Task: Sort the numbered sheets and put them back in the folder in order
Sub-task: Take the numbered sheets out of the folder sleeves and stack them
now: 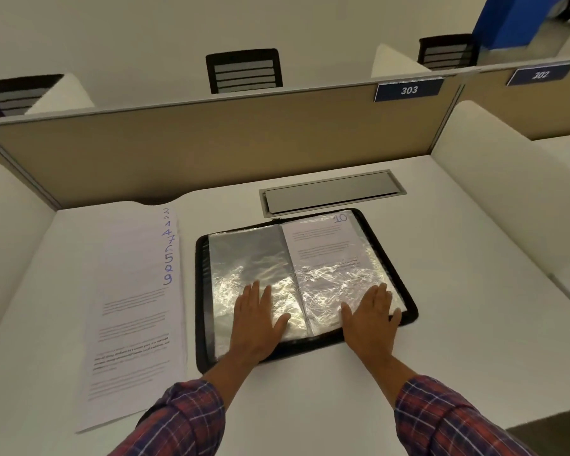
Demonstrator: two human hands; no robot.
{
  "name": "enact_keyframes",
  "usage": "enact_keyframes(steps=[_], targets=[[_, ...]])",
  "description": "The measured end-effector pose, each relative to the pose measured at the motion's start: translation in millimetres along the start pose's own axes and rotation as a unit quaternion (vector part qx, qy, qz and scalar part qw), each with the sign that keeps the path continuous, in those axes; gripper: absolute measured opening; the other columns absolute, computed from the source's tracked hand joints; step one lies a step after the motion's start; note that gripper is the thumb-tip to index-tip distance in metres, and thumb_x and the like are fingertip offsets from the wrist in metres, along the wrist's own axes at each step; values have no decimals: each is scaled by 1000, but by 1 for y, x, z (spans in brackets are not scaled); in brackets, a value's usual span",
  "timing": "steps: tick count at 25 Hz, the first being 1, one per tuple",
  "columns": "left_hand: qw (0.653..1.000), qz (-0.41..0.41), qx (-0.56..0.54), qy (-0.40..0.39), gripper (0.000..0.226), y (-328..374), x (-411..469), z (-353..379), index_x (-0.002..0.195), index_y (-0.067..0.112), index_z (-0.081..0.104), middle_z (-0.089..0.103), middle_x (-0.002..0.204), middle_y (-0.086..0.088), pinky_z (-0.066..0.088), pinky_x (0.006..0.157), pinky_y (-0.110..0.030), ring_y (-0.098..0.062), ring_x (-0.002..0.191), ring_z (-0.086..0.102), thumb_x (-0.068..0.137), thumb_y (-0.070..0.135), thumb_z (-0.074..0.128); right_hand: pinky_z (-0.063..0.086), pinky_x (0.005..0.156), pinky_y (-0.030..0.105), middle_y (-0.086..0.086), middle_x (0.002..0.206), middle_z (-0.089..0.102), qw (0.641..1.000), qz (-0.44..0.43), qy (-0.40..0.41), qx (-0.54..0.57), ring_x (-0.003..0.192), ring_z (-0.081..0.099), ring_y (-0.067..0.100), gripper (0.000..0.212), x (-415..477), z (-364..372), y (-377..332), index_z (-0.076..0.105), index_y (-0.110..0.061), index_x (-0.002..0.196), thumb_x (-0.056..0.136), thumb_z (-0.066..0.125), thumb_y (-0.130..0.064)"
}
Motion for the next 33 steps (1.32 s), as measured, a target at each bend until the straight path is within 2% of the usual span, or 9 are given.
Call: enact_keyframes(steps=[6, 10, 14, 19, 22, 25, 27, 30, 33], targets=[[999, -8, 0, -33, 76, 7, 5, 23, 152, 27, 38, 23, 170, -5, 25, 126, -48, -26, 158, 15, 91, 72, 46, 10, 122, 67, 19, 173, 6, 998, 14, -28, -55, 160, 7, 37, 81, 18, 4, 30, 27, -6, 162, 104, 32, -62], [1000, 1, 8, -21, 70, 8, 6, 16, 144, 29, 45, 35, 163, -1, 34, 121, -46, -25, 154, 27, 89, 71, 51, 14, 120, 68, 15, 171, 24, 1000, -28, 12, 4, 158, 19, 35, 50, 23, -2, 12, 51, -23, 151, 105, 48, -41], [1000, -19, -24, -4, 51, 12, 15, -3, 119, 31, 59, 50, 133, 9, 46, 100, -41, -20, 128, 50, 88, 72, 54, 17, 125, 59, 11, 169, 30, 992, -26, 21, 120, 158, 24, 29, 45, 27, -12, -15, 49, -28, 154, 111, 40, -35], [962, -125, -240, -34, 90, 7, 39, -23, 136, 22, 61, 63, 136, 3, 51, 102, -47, -18, 120, 61, 84, 92, 40, 50, 110, 51, 19, 155, 51, 948, -139, 60, 280, 135, 57, 36, 38, 4, -28, -70, 62, -21, 144, 108, 55, -30], [876, -180, -445, -55, 58, 20, 41, -39, 121, 22, 63, 66, 118, 9, 51, 79, -26, -8, 103, 64, 92, 72, 57, 51, 109, 48, 17, 155, 51, 937, -199, 56, 283, 138, 55, 34, 39, -17, -30, -104, 63, -21, 144, 107, 54, -33], [813, -215, -539, -43, 47, 18, 46, -45, 110, 22, 68, 72, 112, 0, 54, 82, -31, -17, 104, 69, 88, 64, 71, 47, 114, 49, 11, 162, 44, 934, -240, 13, 264, 147, 46, 30, 44, -32, -23, -129, 56, -28, 150, 109, 45, -41], [793, -239, -559, -22, 49, 7, 48, -46, 112, 18, 68, 75, 107, -5, 59, 85, -39, -23, 100, 73, 82, 55, 81, 42, 118, 44, 4, 167, 36, 925, -282, -28, 252, 150, 40, 25, 46, -43, -17, -143, 46, -36, 156, 110, 43, -42], [801, -290, -523, 38, 30, -29, 44, -52, 111, 12, 69, 76, 99, -10, 58, 70, -36, -23, 87, 73, 83, 11, 79, 26, 124, 32, -11, 173, 16, 894, -350, -102, 261, 157, 23, 11, 61, -60, -9, -154, 25, -44, 163, 106, 47, -55], [795, -340, -498, 63, 19, -72, 33, -47, 101, 7, 71, 76, 89, -18, 58, 66, -39, -26, 76, 73, 85, -2, 71, 19, 126, 33, -14, 173, 13, 893, -356, -94, 258, 159, 11, 3, 76, -54, -10, -136, 17, -36, 166, 102, 42, -69]])
Point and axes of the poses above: each hand's wrist, its own x-axis towards the middle knuckle, its own z-axis out of the palm, y = z × x, the point moved 10 cm from there along x, towards the middle knuckle
